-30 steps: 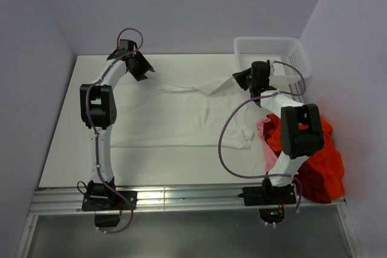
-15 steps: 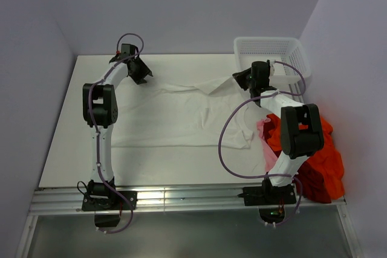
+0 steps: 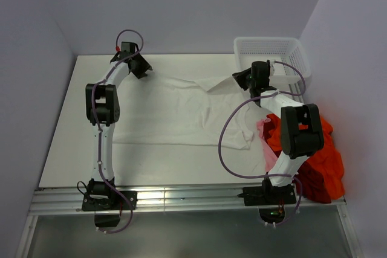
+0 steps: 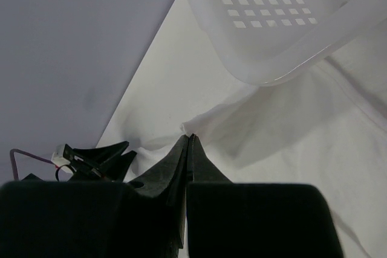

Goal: Roll the t-shirts
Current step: Fold the tshirt

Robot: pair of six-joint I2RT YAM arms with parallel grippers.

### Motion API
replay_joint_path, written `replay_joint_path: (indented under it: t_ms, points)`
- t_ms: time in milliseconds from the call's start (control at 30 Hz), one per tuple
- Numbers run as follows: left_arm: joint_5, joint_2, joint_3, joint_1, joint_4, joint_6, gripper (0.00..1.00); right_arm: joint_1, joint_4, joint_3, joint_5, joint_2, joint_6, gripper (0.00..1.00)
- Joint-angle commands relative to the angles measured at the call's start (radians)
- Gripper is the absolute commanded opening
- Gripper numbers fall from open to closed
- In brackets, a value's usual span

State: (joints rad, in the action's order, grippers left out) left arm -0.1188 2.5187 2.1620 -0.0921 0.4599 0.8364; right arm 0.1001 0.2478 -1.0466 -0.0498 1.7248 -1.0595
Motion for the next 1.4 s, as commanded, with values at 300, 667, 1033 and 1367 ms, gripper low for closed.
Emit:
replay_joint_path:
  t_ms: [300,667,1033,1367]
  points:
    - [0.110,-0.049,-0.068,0.087,-0.004,-0.071,0.52,-0.008,0.044,-0.036,0.010,-0.001,-0.010,0.00]
    - [0.153,-0.136,-0.192,0.143,-0.030,-0.059,0.52,-0.013,0.021,-0.029,0.039,-0.008,-0.019,0.00]
    - [0.208,-0.346,-0.424,0.163,-0.161,-0.045,0.51,-0.016,0.025,-0.029,0.028,-0.004,-0.031,0.00]
    - [0.223,-0.466,-0.582,0.163,-0.197,-0.034,0.51,-0.016,0.024,-0.024,0.019,-0.007,-0.033,0.00]
